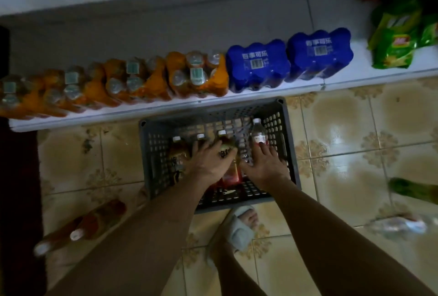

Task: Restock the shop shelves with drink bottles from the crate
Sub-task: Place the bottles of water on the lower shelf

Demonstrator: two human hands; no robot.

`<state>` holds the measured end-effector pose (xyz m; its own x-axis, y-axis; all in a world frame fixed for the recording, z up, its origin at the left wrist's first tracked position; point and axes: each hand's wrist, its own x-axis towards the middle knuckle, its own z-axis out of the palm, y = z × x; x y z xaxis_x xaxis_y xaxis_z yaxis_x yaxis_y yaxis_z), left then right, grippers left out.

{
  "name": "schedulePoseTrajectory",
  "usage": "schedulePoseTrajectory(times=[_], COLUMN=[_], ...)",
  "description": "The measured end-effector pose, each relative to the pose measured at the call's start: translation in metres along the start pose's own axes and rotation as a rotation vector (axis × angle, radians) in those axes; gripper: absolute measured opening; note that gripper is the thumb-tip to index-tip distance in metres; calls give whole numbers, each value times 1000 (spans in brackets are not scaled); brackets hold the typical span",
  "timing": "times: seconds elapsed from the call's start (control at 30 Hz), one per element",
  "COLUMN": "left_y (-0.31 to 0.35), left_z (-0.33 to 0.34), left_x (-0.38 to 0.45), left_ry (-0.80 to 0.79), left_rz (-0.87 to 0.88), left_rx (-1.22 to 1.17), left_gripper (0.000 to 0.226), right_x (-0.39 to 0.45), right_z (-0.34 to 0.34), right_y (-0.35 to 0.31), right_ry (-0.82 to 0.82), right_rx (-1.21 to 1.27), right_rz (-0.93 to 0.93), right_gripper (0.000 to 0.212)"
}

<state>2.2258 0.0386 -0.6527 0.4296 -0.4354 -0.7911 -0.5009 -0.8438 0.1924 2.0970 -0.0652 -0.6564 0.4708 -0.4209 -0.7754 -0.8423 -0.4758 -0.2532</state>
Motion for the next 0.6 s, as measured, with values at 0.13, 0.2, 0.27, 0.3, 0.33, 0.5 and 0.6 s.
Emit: schedulePoseTrajectory(times=[0.13,0.2,0.27,0.3,0.33,0.5,0.6], left_y=[6,7,5,3,1,-3,-5], left_z=[49,70,90,100,110,138,146], left_x=[52,75,95,106,116,145,156], left_ry=[-28,-33,-7,17,39,250,340], left_rz=[23,37,31,30,36,109,148], left_rx=[3,-5,0,-5,-19,-69,-89], left_gripper=[79,74,72,71,69,57,52], right_x=[55,82,104,114,123,163,186], right_z=[39,58,73,80,86,104,103], right_y=[32,44,53,58,61,60,63], right_ry=[0,42,71,89,103,223,236], right_rx=[133,198,234,251,259,86,146], right_rz=[115,180,238,264,293,390,404], right_gripper=[89,90,92,91,89,67,57])
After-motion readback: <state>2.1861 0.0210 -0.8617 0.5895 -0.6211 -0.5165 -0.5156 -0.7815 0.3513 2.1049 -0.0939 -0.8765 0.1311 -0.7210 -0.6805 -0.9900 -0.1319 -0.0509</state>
